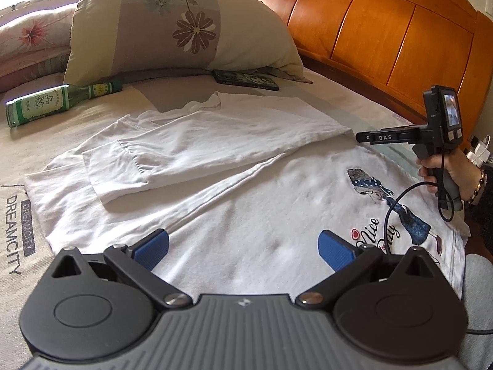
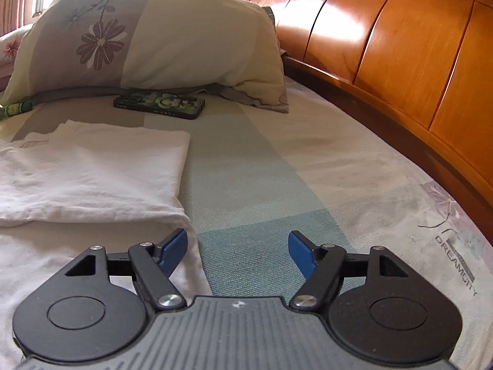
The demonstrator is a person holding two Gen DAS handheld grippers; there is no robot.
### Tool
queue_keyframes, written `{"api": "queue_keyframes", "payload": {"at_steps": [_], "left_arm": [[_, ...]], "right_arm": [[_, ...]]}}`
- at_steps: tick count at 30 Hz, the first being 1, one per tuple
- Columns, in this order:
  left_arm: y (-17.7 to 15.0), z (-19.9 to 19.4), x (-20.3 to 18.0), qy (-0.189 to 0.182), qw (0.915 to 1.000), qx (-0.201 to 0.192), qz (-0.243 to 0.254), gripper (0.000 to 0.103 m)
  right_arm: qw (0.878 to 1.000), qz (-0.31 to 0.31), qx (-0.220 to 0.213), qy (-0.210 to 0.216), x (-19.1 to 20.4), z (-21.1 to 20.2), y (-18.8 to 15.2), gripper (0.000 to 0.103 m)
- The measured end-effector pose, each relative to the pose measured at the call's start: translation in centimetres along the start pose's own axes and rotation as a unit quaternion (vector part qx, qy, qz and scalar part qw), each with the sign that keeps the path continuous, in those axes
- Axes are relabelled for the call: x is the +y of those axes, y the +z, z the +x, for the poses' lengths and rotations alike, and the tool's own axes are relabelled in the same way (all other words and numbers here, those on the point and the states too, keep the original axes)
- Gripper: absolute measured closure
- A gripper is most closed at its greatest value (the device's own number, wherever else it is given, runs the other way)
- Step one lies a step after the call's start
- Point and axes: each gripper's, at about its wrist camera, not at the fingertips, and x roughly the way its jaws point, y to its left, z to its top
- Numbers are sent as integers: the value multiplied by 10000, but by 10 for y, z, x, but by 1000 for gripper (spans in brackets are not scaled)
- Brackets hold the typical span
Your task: Fold clothes
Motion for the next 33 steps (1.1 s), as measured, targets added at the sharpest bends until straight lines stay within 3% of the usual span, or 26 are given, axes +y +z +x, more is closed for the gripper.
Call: {"api": "queue_keyframes", "payload": {"at_steps": [6,10,19,21,26,28,33], "left_arm": [[0,1,2,9,10000,-8,-48,1],[-2,4,3,72,9999,72,-44,1],[-1,2,0,0,10000,46,-30,1],[0,2,-1,35,10000,39,4,1],[0,3,-1,106,9999,89,3,1],[-1,4,0,121,9999,122,-7,1],[-2,3,2,153,9997,173,17,1]], "right_arm": [[9986,27,-349,391,26,2,29,25],[9990,-153,32,422,50,30,29,25],[9993,308,223,69,5,21,13,16],[9993,229,-41,284,15,8,20,16],[9893,-163,-440,1381,66,-6,46,14],[9847,-427,-424,1635,91,2,51,13],[9717,-841,-60,2206,110,25,29,13]]}}
